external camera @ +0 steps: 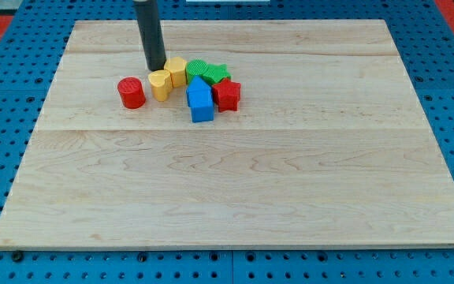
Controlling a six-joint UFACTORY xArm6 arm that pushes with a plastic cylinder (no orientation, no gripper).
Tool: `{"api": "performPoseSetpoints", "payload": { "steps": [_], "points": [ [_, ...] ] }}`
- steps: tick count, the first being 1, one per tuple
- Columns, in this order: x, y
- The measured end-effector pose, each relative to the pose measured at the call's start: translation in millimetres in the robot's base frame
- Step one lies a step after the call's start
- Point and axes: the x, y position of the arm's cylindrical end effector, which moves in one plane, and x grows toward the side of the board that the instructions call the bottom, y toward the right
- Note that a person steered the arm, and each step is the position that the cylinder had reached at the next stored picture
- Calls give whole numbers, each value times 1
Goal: Push the red circle left to the cube
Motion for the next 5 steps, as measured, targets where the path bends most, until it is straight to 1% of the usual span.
{"api": "performPoseSetpoints", "payload": {
  "steps": [1, 2, 3, 4, 5],
  "points": [
    [-23, -38],
    [4, -129],
    [43, -93],
    [58, -24],
    [78, 22]
  ]
}}
